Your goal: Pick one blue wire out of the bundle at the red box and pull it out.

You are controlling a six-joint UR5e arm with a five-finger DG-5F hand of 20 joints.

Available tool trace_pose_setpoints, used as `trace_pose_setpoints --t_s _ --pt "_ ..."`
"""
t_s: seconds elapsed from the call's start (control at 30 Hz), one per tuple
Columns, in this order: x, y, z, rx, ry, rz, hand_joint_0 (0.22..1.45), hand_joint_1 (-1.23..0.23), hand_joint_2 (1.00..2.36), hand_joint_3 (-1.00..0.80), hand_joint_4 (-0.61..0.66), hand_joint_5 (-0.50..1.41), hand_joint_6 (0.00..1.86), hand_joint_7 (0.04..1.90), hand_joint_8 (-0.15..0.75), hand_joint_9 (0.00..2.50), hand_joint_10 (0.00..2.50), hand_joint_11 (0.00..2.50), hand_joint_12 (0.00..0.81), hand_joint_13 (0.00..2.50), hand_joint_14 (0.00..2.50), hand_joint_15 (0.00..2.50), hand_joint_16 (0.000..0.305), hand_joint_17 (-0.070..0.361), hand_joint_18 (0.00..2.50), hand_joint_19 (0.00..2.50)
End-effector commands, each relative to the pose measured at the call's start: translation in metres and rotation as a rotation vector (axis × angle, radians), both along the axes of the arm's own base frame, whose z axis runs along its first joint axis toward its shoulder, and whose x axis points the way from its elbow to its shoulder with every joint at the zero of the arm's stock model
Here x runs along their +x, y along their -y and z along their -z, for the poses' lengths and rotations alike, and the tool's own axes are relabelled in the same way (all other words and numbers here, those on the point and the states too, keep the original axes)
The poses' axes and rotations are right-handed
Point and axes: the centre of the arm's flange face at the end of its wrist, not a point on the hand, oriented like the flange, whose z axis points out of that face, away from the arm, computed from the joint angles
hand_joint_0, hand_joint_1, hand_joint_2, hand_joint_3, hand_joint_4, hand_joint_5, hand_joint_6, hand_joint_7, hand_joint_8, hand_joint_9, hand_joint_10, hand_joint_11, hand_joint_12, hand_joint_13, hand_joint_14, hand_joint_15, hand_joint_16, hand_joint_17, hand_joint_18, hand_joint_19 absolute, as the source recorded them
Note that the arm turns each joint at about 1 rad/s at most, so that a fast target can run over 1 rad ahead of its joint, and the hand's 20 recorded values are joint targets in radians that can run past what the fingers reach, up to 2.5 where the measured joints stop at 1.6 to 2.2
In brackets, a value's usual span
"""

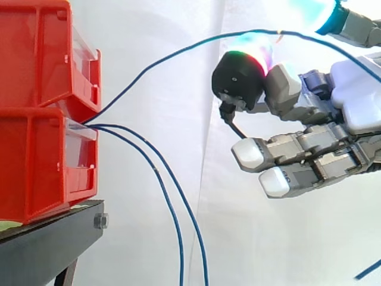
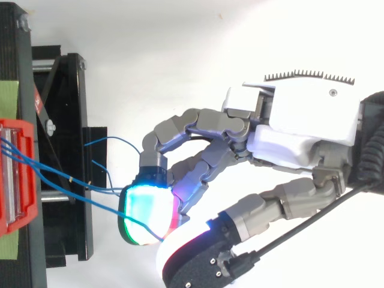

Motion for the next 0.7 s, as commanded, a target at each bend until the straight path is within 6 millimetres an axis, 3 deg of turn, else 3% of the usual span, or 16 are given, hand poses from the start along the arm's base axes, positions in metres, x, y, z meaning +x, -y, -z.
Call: trace_pose_setpoints --t_s 0.0,0.4,0.67 --pt "-0.0003 -0.0001 0.0007 -0.001 -0.002 0.0 0.59 -0.88 1.0 -0.47 0.03 -0.07 0.86 1.03 0.222 1.06 0.03 0.69 0.365 0.57 0.02 0.43 0.056 0.126 0.32 0.52" --pt "-0.0003 -0.0001 0.0007 -0.005 -0.002 -0.001 0.6 -0.91 1.02 -0.17 0.0 -0.07 0.88 1.12 0.23 1.05 0.03 0.7 0.366 0.6 0.02 0.45 0.056 0.126 0.35 0.52" --pt "0.0 -0.0021 0.0 -0.008 -0.002 -0.001 0.6 -0.91 1.02 -0.13 -0.04 -0.08 0.91 1.02 0.236 1.07 0.03 0.71 0.367 0.62 0.02 0.45 0.056 0.127 0.37 0.53"
